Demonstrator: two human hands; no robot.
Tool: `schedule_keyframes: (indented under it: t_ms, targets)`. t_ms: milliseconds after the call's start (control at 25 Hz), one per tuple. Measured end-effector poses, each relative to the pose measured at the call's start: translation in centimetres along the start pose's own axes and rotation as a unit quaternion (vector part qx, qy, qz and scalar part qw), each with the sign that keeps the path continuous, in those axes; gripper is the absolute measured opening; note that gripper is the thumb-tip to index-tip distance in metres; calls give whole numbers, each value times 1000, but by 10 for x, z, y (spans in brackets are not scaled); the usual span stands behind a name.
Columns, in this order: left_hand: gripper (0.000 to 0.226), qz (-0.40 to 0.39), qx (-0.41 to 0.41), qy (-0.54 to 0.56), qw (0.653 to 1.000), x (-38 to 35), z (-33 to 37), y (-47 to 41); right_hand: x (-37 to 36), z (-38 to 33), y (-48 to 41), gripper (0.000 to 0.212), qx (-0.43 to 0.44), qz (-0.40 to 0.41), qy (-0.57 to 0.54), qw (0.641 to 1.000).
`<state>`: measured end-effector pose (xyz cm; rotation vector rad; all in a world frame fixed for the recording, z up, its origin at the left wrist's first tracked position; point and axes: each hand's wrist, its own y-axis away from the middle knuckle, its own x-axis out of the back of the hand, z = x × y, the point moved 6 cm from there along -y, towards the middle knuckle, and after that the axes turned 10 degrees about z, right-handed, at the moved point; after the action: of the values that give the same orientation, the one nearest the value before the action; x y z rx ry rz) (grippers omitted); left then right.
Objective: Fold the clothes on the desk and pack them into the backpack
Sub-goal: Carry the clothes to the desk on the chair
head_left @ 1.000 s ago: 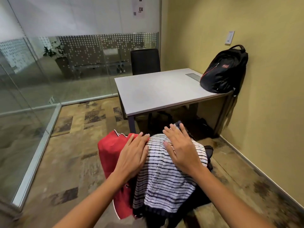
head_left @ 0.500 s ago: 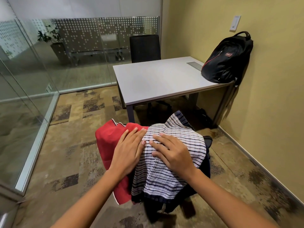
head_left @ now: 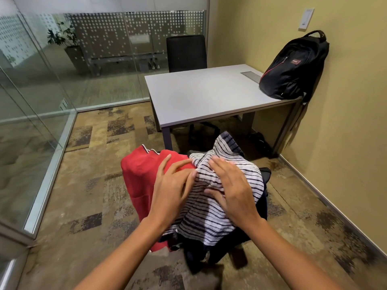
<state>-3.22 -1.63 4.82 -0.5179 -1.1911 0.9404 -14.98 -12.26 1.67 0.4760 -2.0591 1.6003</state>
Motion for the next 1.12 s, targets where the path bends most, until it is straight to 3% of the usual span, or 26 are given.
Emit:
schedule_keyframes:
  t_ms: [120, 200, 320, 440, 680, 880, 960, 1120]
  targets:
    - [38, 14, -15, 35, 999, 9, 13, -3, 20, 4, -7, 45, -4, 76, -10, 997]
    - [37, -22, 0, 106, 994, 10, 15, -6, 34, 0, -10, 38, 16, 112, -4, 994]
    - [70, -125, -32, 163, 978, 1, 23, -8, 52, -22, -21, 33, 66, 122, -47, 989]
    - [37, -109, -99, 123, 981, -2, 22, -7, 61, -36, -30, 21, 98, 108, -61, 987]
    - [23, 1, -84, 81, 993, 38, -2, -23, 76, 19, -11, 30, -115, 121, -20, 986]
    - [26, 51, 52, 79, 994, 74, -30, -37, 58, 75, 20, 37, -349, -12, 79, 934]
    - [29, 75, 103, 78, 989, 81, -37, -40, 46, 77, 28, 44, -370, -68, 110, 920]
    - [25, 105, 130, 4, 986, 82, -37, -42, 48, 71, 17, 39, -384, -59, 106, 915]
